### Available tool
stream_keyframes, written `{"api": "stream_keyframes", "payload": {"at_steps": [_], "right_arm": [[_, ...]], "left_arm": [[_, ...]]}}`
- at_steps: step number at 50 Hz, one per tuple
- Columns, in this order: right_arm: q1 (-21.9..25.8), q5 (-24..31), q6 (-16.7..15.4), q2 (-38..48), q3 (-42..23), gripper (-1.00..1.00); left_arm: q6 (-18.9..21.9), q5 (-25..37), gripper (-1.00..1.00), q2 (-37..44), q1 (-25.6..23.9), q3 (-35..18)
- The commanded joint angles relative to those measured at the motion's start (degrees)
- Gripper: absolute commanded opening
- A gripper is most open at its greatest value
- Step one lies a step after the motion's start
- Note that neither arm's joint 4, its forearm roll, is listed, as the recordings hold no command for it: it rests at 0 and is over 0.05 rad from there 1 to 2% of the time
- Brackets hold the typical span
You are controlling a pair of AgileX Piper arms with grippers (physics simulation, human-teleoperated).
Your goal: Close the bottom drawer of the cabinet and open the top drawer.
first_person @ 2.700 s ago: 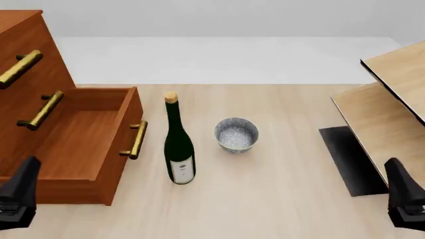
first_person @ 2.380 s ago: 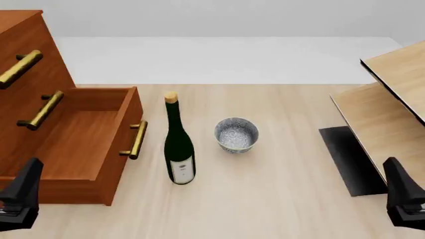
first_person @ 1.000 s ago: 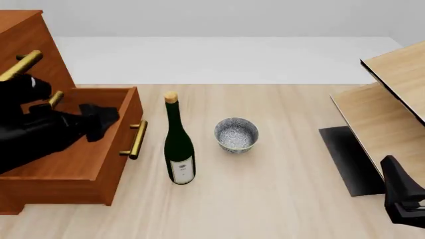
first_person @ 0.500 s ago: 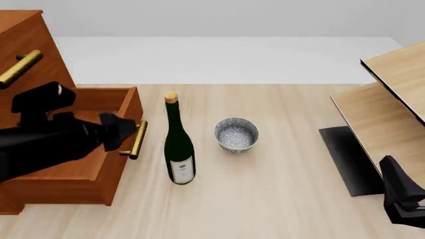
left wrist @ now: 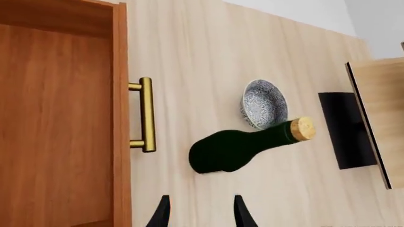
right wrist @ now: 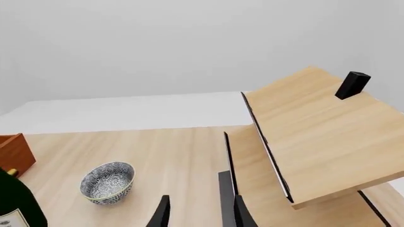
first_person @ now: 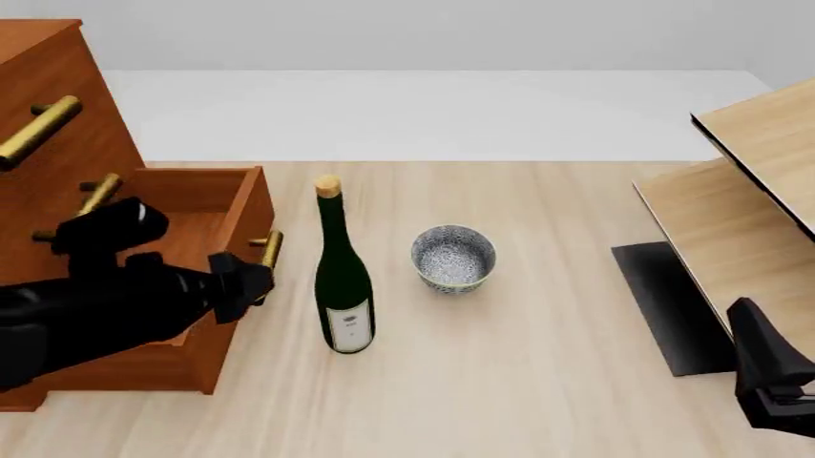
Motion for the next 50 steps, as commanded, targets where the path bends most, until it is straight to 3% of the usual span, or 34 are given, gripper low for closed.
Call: {"api": "stream_keyframes", "payload": {"at_steps": [1,26,50], "right_arm": [[0.09,-0.27,0.18,0.34,-0.01,1.00],[0.35,0.84,0.43,-0.68,-0.10,1.00],[0.38,0.66,0.57,-0.47,-0.16,1.00]], "left_arm": [[-3.20,-1.45,1.00,0.23,-1.17,2.93],[-8.95,-5.70,1.00,0.58,-1.85,8.42],[-5.83,-11.30,1.00,5.35,2.95,10.53]]}}
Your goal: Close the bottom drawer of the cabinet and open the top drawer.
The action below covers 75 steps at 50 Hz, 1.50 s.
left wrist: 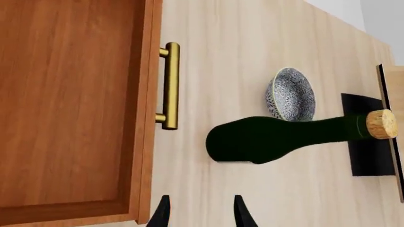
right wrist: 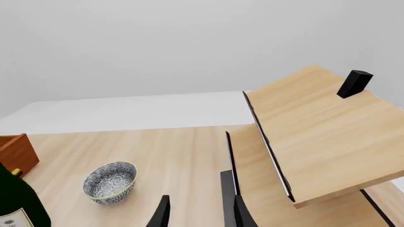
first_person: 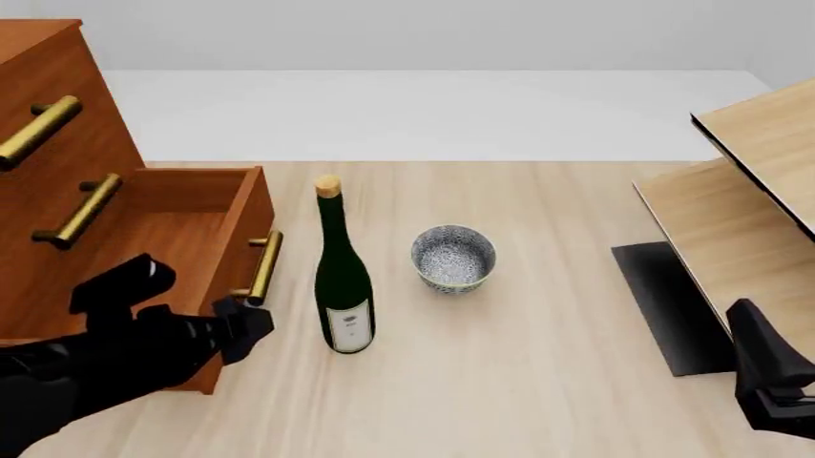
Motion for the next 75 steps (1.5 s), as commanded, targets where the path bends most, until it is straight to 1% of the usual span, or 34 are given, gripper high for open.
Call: {"api": "stream_keyframes", "payload": {"at_steps": [1,9,14,15,17,25,26,27,28,29,30,33,38,43,45,49,52,58,66,69,75], "right_arm": [[0.01,-0.31,0.06,0.35,-0.04,1.00],[0.11,-0.35,0.02,0.41,-0.03,1.00],[0.16,-0.26,0.00,0.32,-0.01,1.00],[0.20,-0.22,0.01,0.27,0.00,1.00],[0.24,-0.10,-0.01,0.17,0.01,1.00],[0.32,0.26,-0.01,-0.24,0.06,1.00],[0.34,0.30,0.00,-0.27,0.07,1.00],[0.36,0.41,-0.03,-0.38,0.08,1.00],[0.38,0.43,-0.02,-0.41,0.08,1.00],[0.37,0.47,0.00,-0.45,0.08,1.00],[0.37,0.43,0.02,-0.40,0.09,1.00],[0.38,0.55,0.04,-0.52,0.08,1.00],[0.35,0.42,0.10,-0.41,0.07,1.00],[0.33,0.25,0.18,-0.26,0.05,1.00],[0.25,0.06,0.23,-0.05,0.04,1.00],[0.16,-0.29,0.25,0.30,0.02,1.00],[0.23,-0.54,0.10,0.61,0.02,1.00],[0.24,-0.66,0.15,0.76,-0.03,1.00],[0.41,-1.05,0.09,1.17,-0.05,1.00],[0.46,-0.76,0.15,0.86,-0.05,1.00],[0.47,-0.27,0.13,0.37,-0.02,1.00]], "left_arm": [[2.36,-1.62,1.00,2.13,2.96,0.53],[4.42,-1.42,1.00,3.03,4.92,0.12],[6.56,-0.82,1.00,4.02,6.34,-0.13],[7.71,-0.46,1.00,4.40,7.16,-0.37],[7.60,-0.57,1.00,4.35,7.05,-0.22],[10.80,-0.30,1.00,6.09,10.13,-0.87],[11.35,-0.16,1.00,6.15,10.78,-0.84],[13.07,0.37,1.00,6.16,12.03,-1.17],[13.54,0.58,1.00,5.69,11.23,-1.51],[13.05,0.73,1.00,5.60,11.42,-1.40],[13.66,0.91,1.00,5.48,11.92,-1.46],[14.01,0.58,1.00,5.81,12.52,-1.04],[16.03,0.02,1.00,6.49,15.25,-0.63],[17.20,-0.70,1.00,7.05,15.84,-0.44],[17.99,-1.36,1.00,7.81,16.91,-0.13],[21.71,-1.96,1.00,8.46,19.63,-0.07],[21.85,-2.82,1.00,8.87,19.49,0.26],[25.00,-5.03,1.00,10.36,22.19,1.46],[27.37,-6.80,1.00,11.55,24.56,2.22],[28.92,-7.33,1.00,11.92,25.82,2.44],[29.60,-7.62,1.00,11.94,27.03,2.65]]}}
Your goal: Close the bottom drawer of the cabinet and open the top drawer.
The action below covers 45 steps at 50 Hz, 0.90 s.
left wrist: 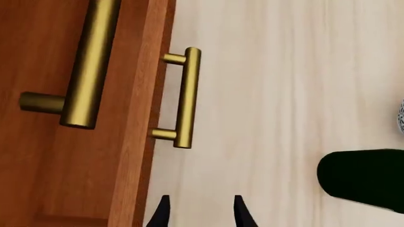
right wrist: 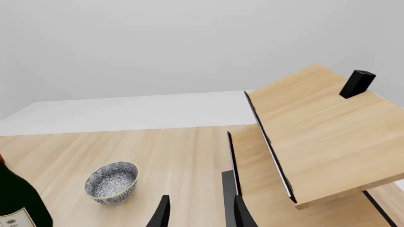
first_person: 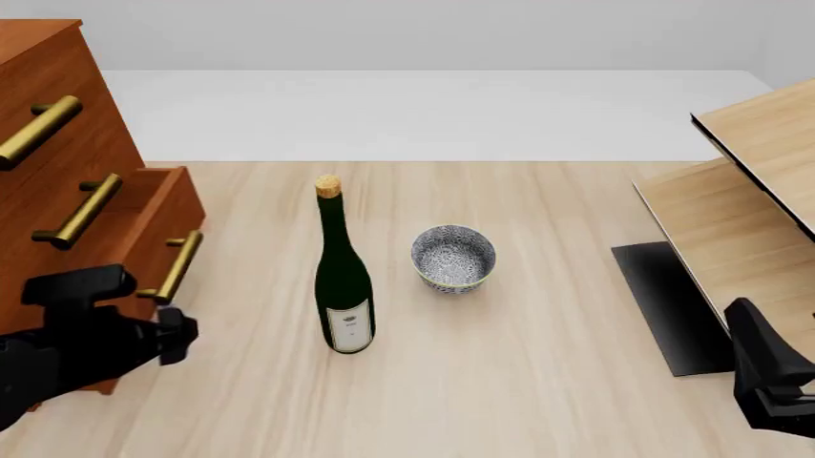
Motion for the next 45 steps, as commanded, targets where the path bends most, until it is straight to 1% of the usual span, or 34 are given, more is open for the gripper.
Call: {"api": "stream_keyframes", "payload": {"at_steps": [1,5,7,10,13,33,45], "right_arm": [[0.11,0.42,-0.02,-0.44,0.01,1.00],[0.12,0.62,-0.06,-0.65,0.03,1.00],[0.12,0.76,-0.03,-0.81,0.03,1.00],[0.13,0.92,-0.05,-1.00,0.04,1.00],[0.16,1.16,-0.04,-1.29,0.01,1.00],[0.43,1.26,-0.18,-1.38,0.06,1.00],[0.44,1.33,-0.09,-1.44,0.03,1.00]], "left_arm": [[3.23,-1.53,1.00,0.90,3.77,0.86],[3.62,-1.87,1.00,0.86,4.88,0.96],[4.99,-1.96,1.00,0.54,6.37,0.93],[5.70,-2.29,1.00,0.82,7.30,0.88],[7.62,-2.16,1.00,0.44,8.25,0.54],[9.78,-3.48,1.00,0.83,12.56,1.33],[12.07,-3.65,1.00,0.31,14.59,1.92]]}}
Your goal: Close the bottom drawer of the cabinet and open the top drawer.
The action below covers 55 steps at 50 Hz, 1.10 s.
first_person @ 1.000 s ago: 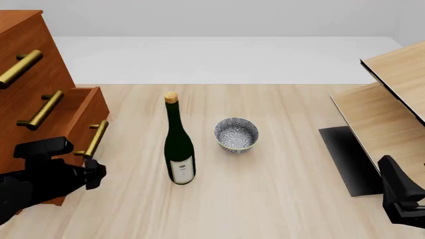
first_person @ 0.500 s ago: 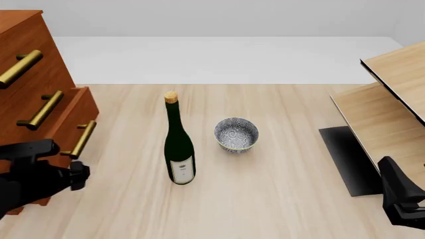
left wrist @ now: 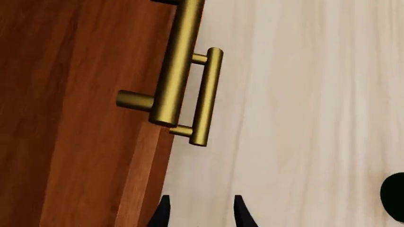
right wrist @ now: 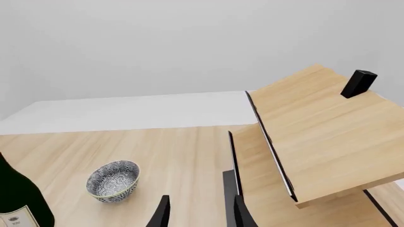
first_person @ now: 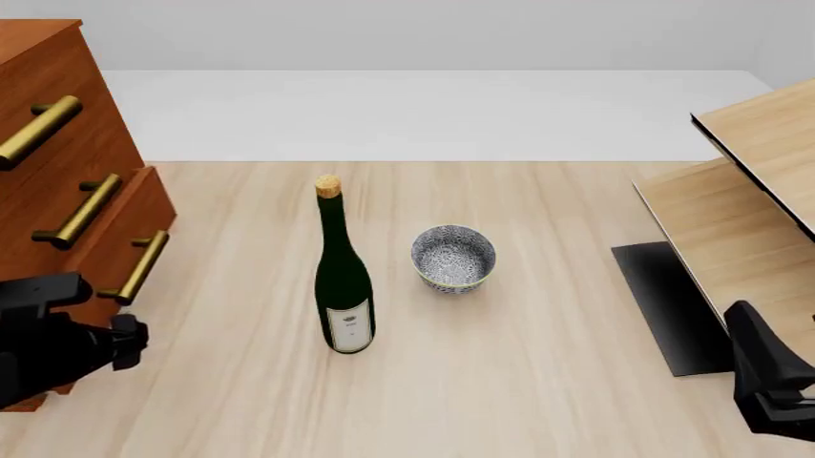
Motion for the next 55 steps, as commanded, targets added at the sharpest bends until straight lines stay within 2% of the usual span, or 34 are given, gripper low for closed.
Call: {"api": "stream_keyframes", "payload": {"at_steps": [1,10,12,15,35,47,55], "right_arm": [[0.06,0.05,0.04,-0.04,-0.02,1.00],[0.11,0.16,0.05,-0.12,-0.06,1.00],[0.12,0.10,0.07,-0.04,-0.07,1.00],[0.10,0.02,0.12,0.05,-0.08,1.00],[0.10,-0.20,0.23,0.29,-0.09,1.00],[-0.04,-0.45,0.40,0.55,-0.11,1.00],[-0.06,-0.54,0.45,0.63,-0.12,1.00]], "left_arm": [[1.85,-0.21,1.00,-0.33,1.99,0.35],[3.00,-0.17,1.00,-0.53,3.66,0.47],[5.62,-0.30,1.00,-1.13,5.78,0.68],[4.05,0.07,1.00,-0.91,4.66,0.30],[4.27,1.43,1.00,-1.48,4.17,-0.82],[2.90,1.59,1.00,-0.98,2.21,-1.16],[-1.75,2.03,1.00,-0.30,-3.20,-1.86]]}}
